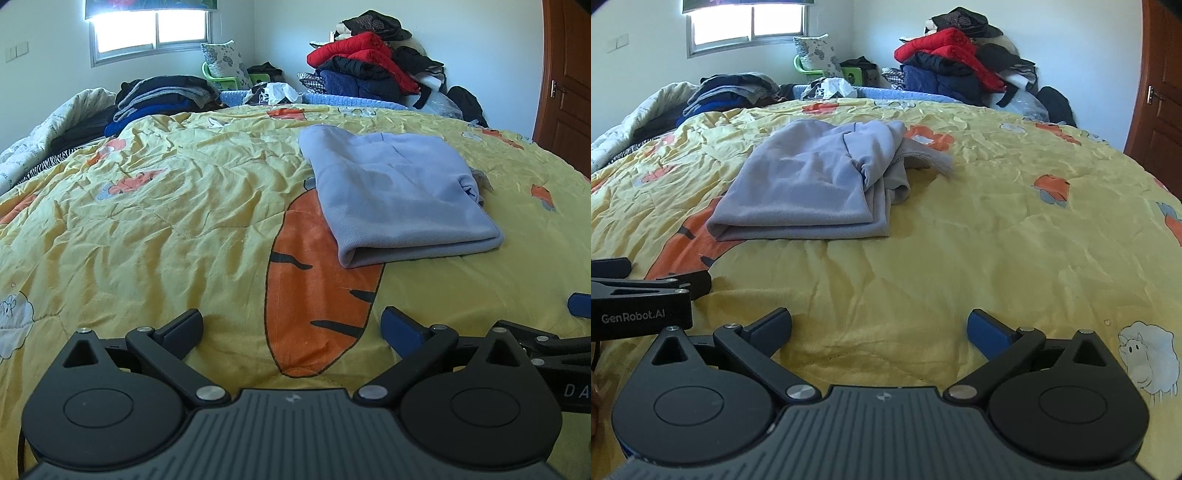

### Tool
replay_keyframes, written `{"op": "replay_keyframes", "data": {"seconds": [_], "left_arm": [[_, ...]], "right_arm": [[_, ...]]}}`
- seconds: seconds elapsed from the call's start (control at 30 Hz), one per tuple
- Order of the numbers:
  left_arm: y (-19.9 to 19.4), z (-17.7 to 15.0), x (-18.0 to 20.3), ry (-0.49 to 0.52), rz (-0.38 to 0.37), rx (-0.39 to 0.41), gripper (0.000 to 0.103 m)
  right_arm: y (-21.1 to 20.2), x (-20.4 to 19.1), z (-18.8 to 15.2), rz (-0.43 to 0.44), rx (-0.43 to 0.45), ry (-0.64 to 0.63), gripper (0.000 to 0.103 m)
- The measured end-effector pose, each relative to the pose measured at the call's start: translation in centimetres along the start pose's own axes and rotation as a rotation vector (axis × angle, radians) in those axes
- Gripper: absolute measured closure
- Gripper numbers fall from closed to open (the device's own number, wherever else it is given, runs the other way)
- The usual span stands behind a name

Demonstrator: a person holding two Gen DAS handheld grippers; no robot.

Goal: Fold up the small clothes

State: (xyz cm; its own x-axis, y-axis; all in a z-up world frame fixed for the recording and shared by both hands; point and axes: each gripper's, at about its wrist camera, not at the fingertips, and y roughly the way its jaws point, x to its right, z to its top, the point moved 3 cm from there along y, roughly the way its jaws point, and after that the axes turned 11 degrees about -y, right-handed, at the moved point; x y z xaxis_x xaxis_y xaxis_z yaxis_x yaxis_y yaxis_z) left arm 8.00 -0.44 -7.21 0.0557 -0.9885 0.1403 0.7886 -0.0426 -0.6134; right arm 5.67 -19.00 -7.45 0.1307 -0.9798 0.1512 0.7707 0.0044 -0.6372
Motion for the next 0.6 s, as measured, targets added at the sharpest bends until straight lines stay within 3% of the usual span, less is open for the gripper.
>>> {"op": "replay_keyframes", "data": {"seconds": [0.6], "left_arm": [[0.00,-0.01,0.00,0.001,0.001,0.000,0.000]], "right_arm": [[-0.20,-0.17,-0.20,-0.009,0.011,0.005,0.000]]}}
